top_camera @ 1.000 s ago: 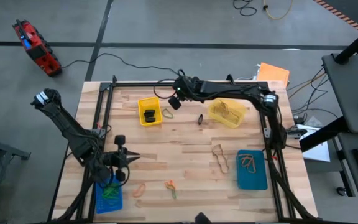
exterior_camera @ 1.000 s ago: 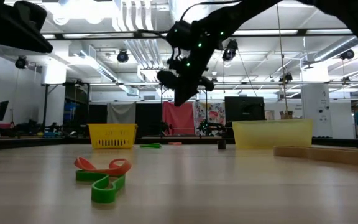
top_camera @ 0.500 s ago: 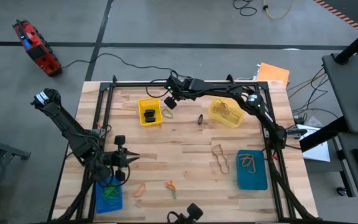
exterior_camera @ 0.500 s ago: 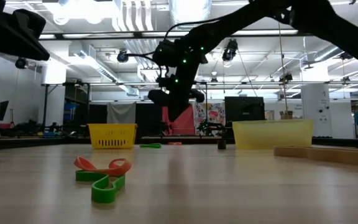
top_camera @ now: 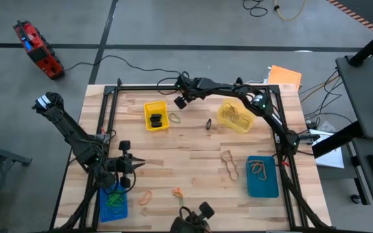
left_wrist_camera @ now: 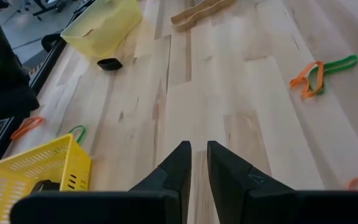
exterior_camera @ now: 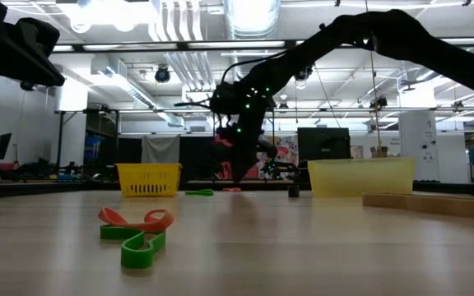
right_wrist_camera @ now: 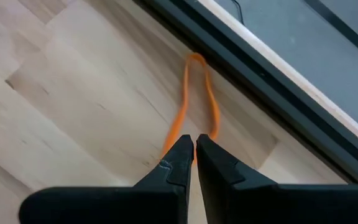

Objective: Sort rubber bands into baskets
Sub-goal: Put the orange rubber band into the right blue bin

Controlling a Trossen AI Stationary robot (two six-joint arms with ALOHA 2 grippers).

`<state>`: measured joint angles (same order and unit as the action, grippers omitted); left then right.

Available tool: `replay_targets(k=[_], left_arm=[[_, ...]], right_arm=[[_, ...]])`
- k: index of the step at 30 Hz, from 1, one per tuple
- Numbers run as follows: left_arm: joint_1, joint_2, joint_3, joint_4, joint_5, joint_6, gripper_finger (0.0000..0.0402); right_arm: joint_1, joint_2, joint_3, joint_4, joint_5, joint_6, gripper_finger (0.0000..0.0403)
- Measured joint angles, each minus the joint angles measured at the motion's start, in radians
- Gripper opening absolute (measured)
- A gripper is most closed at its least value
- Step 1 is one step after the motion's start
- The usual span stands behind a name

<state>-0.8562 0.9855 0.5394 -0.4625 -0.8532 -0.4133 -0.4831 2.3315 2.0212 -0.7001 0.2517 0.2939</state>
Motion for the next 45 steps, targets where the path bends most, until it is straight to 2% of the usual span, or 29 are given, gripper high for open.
replay_targets(k=[10,13,21,28,39,45], left_arm=[[0.0,-0.002,0.0,-0.002,-0.001,0.0,0.0037],[0.0,-0.002,0.0,-0.002,-0.001,0.0,0.0037],[0.0,-0.002,0.0,-0.001,-0.001,0.0,0.0037],[0.0,-0.002,0.0,-0.001,-0.001,0.0,0.0037],[0.0,-0.002,0.0,0.0,-0.001,0.002,0.0037],[0.0,-0.002,0.0,0.004,-0.001,0.003,0.0037]], right_arm=[[-0.002,0.003,-0.009,0.036,-0.014,-0.018,0.0024],[-0.002,0.003,-0.016,0.075,-0.051,-0.019,0.0042],[-0.002,0.003,-0.037,0.085,-0.05,-0.018,0.01],[-0.002,0.003,-0.051,0.084,-0.054,-0.018,0.0123],[-0.006,0.001,-0.093,0.094,-0.192,-0.04,0.0115],[-0.006,0.0,-0.093,0.086,-0.21,-0.044,0.0088]])
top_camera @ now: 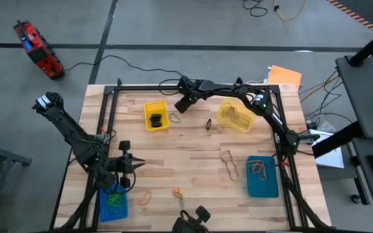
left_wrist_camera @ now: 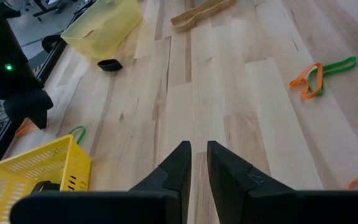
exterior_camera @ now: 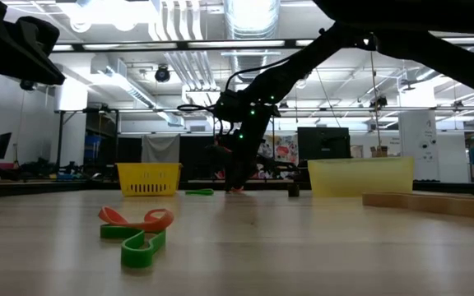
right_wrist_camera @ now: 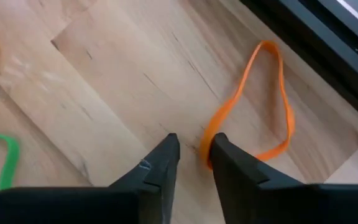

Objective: Sort rubber bands into baskets
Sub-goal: Put the orange rubber band into the right blue bin

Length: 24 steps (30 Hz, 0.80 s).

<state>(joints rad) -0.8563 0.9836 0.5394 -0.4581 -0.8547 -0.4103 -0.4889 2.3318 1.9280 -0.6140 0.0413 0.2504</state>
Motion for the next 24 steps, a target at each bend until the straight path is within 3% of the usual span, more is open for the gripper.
replay_targets(k=[8,17,24], left_arm=[[0.0,0.0,0.0,0.005,0.0,0.0,0.0037],[0.0,-0.001,0.0,0.005,0.0,0.001,0.0037],[0.0,-0.002,0.0,0.005,0.0,0.001,0.0037]], right_arm=[[-0.001,0.0,0.013,-0.02,-0.01,-0.02,0.0014],[-0.004,-0.022,0.012,-0.035,-0.018,-0.081,0.0009],[0.033,-0.153,0.011,-0.133,0.012,-0.14,0.0009]])
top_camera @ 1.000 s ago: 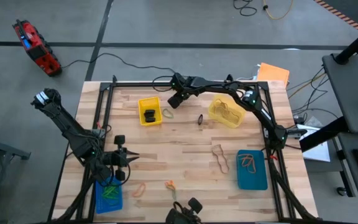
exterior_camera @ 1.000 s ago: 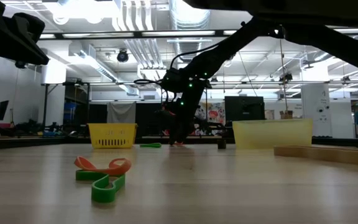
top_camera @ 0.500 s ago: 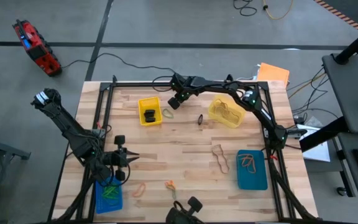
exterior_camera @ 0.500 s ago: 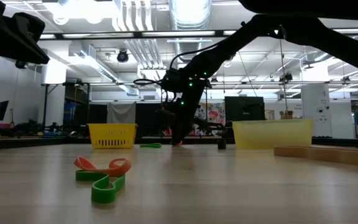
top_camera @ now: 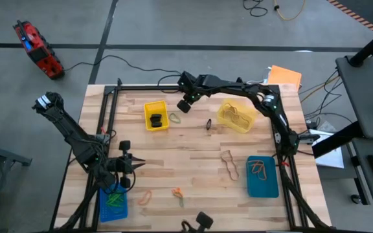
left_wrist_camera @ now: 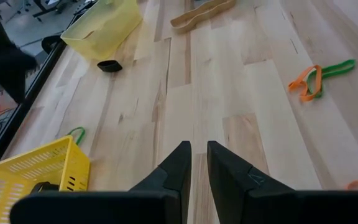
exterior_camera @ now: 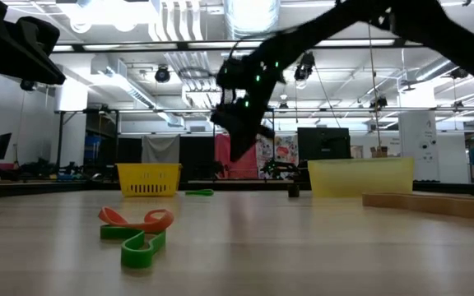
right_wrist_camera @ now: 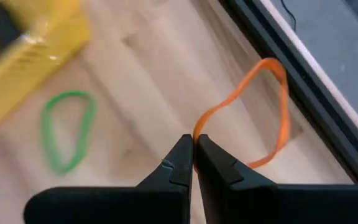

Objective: Sort rubber bands into baskets
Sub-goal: Put the orange rubber band into the right blue bin

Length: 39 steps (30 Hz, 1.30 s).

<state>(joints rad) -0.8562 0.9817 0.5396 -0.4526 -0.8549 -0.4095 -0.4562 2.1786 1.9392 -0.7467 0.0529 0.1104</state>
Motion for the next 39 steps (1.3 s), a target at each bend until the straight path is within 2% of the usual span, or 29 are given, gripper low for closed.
replay_targets(k=[5,11,15,22,27,33,39], left_arm=[[0.0,0.0,0.0,0.0,0.0,0.0,0.0037],[0.0,0.0,0.0,0.002,0.0,0.008,0.0037],[0.0,0.009,0.0,0.005,-0.029,0.009,0.0037],[0.0,0.028,0.0,0.032,-0.077,0.015,0.0037],[0.0,0.042,0.0,0.074,-0.081,0.057,0.0037],[0.0,0.049,0.0,0.084,-0.083,0.087,0.0037],[0.0,0.048,0.0,0.083,-0.108,0.088,0.0037]], right_arm=[[0.07,-0.129,0.0,-0.132,-0.003,-0.025,0.0009],[0.2,-0.307,-0.019,-0.372,-0.008,-0.024,0.0009],[0.308,-0.423,-0.068,-0.503,-0.009,0.062,0.0009],[0.505,-0.582,-0.233,-0.623,-0.013,0.377,0.0009],[0.638,-0.667,-0.408,-0.639,-0.043,0.629,0.0009],[0.788,-0.735,-0.6,-0.625,-0.157,0.944,0.0009],[0.964,-0.766,-0.676,-0.62,-0.264,1.304,0.0009]])
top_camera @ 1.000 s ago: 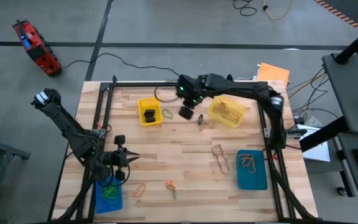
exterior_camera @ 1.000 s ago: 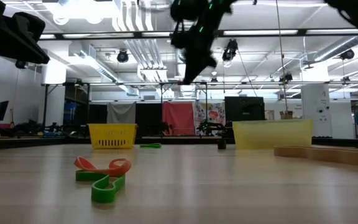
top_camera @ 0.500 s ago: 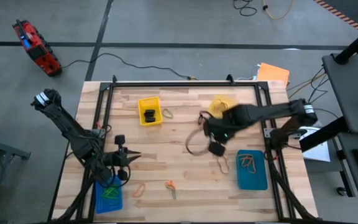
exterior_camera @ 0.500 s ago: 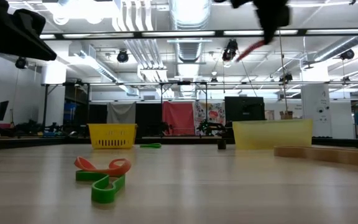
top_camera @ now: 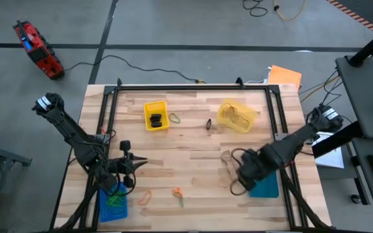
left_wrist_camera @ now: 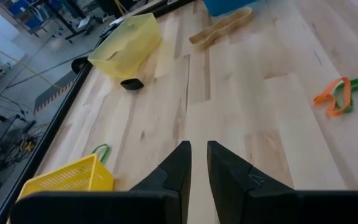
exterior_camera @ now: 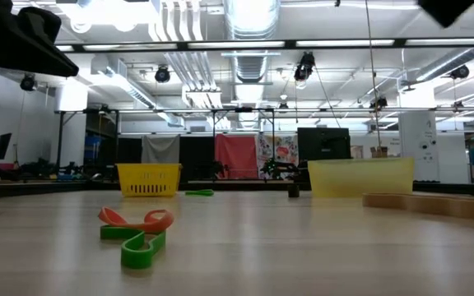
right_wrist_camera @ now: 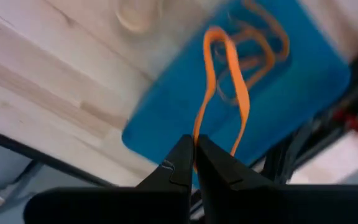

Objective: Sort rubber bands into baskets
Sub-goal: Put the orange rubber band into the right blue bin, then put the brown rubber band into the right yellow bin

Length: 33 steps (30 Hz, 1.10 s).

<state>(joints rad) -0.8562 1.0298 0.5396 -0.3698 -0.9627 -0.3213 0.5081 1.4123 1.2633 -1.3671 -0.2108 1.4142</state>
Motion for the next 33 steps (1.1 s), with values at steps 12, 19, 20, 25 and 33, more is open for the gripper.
replay_targets(k=[12,19,20,25,33], left_arm=[[0.0,0.0,0.0,0.004,-0.076,0.025,0.0037],[0.0,0.0,0.0,0.011,-0.076,0.025,0.0037],[0.0,0.0,0.0,0.011,-0.076,0.025,0.0037],[0.0,0.0,0.0,0.011,-0.076,0.025,0.0037],[0.0,0.0,0.0,0.011,-0.076,0.031,0.0037]], right_arm=[[0.152,0.002,-0.086,0.016,0.04,0.311,0.0009],[0.151,0.0,-0.101,0.023,0.071,0.297,0.0025],[0.151,-0.001,-0.1,0.024,0.079,0.296,0.0031],[0.151,-0.001,-0.097,0.026,0.083,0.301,0.0064],[0.146,-0.001,-0.091,0.042,0.212,0.239,0.0106]])
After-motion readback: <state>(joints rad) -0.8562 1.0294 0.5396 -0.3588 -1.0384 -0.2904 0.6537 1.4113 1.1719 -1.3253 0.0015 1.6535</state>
